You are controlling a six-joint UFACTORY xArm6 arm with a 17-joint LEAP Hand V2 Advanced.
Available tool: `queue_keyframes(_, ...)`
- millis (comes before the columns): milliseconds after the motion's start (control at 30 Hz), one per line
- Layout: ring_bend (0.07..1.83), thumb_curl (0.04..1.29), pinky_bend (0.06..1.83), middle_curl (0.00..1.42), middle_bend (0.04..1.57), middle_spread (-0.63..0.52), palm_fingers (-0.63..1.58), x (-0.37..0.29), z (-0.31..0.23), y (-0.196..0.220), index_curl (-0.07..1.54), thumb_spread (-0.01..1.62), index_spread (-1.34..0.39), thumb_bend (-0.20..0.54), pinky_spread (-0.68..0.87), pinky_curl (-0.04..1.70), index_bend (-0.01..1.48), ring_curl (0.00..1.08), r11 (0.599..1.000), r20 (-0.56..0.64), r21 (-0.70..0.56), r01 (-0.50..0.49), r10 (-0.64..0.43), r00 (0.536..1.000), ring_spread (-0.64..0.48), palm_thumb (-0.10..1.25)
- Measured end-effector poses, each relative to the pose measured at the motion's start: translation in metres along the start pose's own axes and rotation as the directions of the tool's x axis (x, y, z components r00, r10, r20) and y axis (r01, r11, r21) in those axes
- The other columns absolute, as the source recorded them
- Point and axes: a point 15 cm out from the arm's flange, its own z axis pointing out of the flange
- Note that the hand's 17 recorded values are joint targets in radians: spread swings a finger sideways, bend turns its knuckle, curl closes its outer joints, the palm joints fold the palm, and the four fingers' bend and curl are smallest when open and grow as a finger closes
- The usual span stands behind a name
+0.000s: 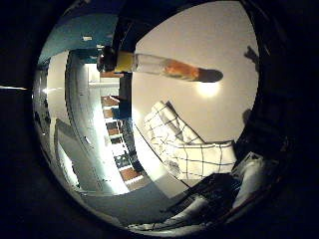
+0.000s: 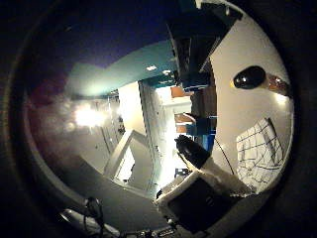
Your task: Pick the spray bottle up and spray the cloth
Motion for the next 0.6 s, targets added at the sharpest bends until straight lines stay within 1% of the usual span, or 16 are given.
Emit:
queue_keyframes(233,0.36,0.41,0.36,0.36,0.24,0.20,0.10,0.022,0.016,0.003,0.27,0.99,-0.07,-0.026,0.35,0.31,0.15,0.28,1.000,-0.053,-0.019,-0.018,0.017,0.998,0.21,0.73)
queue_keyframes(467,0.36,0.41,0.36,0.36,0.24,0.20,0.10,0.037,0.022,0.001,0.27,0.99,-0.07,-0.027,0.35,0.31,0.15,0.28,0.998,-0.063,-0.029,-0.063,0.061,0.996,0.21,0.73)
queue_keyframes(600,0.36,0.41,0.35,0.37,0.25,0.20,0.10,0.041,0.022,-0.001,0.27,1.00,-0.07,-0.026,0.35,0.32,0.15,0.28,0.997,-0.065,-0.027,-0.068,0.066,0.996,0.21,0.72)
